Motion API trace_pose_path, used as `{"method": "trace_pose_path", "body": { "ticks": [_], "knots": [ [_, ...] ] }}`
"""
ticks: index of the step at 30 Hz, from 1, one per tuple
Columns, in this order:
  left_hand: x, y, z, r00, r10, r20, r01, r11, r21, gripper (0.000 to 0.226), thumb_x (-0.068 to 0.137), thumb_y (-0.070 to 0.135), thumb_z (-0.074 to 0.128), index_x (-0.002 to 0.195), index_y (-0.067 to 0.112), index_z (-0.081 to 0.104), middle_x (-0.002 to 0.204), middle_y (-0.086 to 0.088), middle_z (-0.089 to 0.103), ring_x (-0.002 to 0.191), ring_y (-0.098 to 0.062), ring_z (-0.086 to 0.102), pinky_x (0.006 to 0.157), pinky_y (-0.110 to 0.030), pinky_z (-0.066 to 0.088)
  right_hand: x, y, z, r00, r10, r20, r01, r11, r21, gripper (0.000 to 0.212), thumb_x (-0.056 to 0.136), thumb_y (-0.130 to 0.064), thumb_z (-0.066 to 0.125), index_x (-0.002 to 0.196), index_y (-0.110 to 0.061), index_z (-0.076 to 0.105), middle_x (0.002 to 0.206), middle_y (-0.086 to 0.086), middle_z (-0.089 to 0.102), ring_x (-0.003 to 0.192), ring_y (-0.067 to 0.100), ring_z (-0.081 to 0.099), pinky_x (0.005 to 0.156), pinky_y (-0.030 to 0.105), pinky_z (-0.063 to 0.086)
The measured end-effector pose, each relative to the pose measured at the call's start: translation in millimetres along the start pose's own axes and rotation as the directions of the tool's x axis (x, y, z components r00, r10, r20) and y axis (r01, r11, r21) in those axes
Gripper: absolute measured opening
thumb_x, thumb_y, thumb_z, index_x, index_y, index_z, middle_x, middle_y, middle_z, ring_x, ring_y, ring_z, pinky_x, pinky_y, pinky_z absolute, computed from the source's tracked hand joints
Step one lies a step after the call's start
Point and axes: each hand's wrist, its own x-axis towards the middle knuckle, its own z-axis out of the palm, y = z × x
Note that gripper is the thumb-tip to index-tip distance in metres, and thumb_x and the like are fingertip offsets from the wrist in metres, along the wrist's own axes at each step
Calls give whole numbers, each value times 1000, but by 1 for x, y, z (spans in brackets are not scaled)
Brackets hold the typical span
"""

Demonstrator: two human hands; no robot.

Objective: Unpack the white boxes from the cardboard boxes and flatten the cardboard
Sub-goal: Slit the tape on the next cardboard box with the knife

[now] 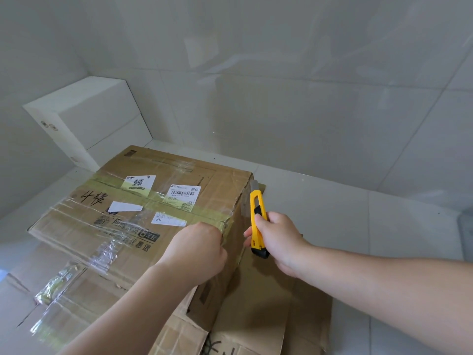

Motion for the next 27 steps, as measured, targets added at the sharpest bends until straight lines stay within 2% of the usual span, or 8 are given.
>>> {"method": "trace_pose_path", "body": {
  "ticks": [3, 7, 11, 17, 20, 22, 24, 27],
  "knots": [
    [0, 1, -2, 1000, 5, 2, -5, 1000, 5, 29, 86, 23, 43, 59, 14, 40, 61, 0, 41, 55, -16, 42, 49, -24, 35, 1, -2, 0, 1000, -11, 0, 11, 1000, -4, 24, 103, -24, 37, 108, -10, 56, 81, 4, 68, 61, 11, 66, 65, 27, 50],
    [5, 5, -5, 1000, 4, 7, -4, 1000, -7, 30, 88, 21, 43, 59, 14, 39, 62, 0, 42, 57, -17, 45, 51, -25, 37, 5, -7, 1, 999, -26, -19, 26, 999, -28, 25, 102, -24, 38, 106, -8, 57, 82, 6, 69, 67, 16, 68, 73, 33, 53],
    [20, 18, -13, 1000, 9, -24, -10, 999, -30, 31, 90, 20, 43, 60, 15, 38, 65, 0, 42, 60, -18, 46, 54, -28, 40, 19, -17, -1, 998, -3, -55, 1, 999, -34, 26, 101, -20, 38, 112, -4, 54, 81, 8, 67, 63, 18, 65, 67, 31, 52],
    [9, 12, -11, 987, 39, -158, -80, 961, -265, 35, 91, 29, 44, 58, 17, 37, 58, 1, 43, 50, -16, 40, 47, -25, 33, 21, -13, -12, 998, 53, -16, -53, 998, -24, 22, 100, -18, 39, 111, -5, 52, 78, 11, 62, 60, 22, 59, 64, 32, 48],
    [-15, -6, -11, 999, 51, 1, -51, 993, -110, 43, 88, 46, 47, 59, 16, 46, 56, 2, 49, 54, -16, 48, 50, -24, 40, 25, -18, -13, 999, 51, -11, -50, 998, 22, 23, 101, -19, 39, 113, -3, 51, 77, 13, 61, 56, 22, 59, 57, 31, 47],
    [-23, -10, -9, 994, 28, 109, -27, 1000, -10, 45, 88, 49, 48, 57, 15, 46, 56, 3, 48, 54, -15, 47, 50, -24, 40, 31, -24, -14, 998, 51, -20, -49, 995, 91, 23, 101, -18, 40, 112, -1, 50, 74, 14, 59, 53, 23, 56, 56, 32, 46],
    [-26, -7, -4, 992, 10, 126, -8, 1000, -14, 44, 88, 45, 47, 55, 15, 42, 56, 3, 45, 53, -15, 44, 48, -24, 36, 29, -23, -14, 998, 65, -20, -62, 989, 133, 22, 101, -20, 41, 108, -2, 51, 73, 13, 58, 54, 22, 55, 59, 35, 46],
    [-22, 0, 4, 998, 27, 58, -27, 1000, -9, 36, 88, 35, 43, 58, 15, 42, 60, 2, 45, 55, -16, 43, 46, -25, 31, 10, -6, -14, 995, 102, 22, -103, 991, 84, 21, 101, -22, 42, 101, -6, 55, 73, 12, 58, 58, 22, 55, 69, 37, 47]
  ]
}}
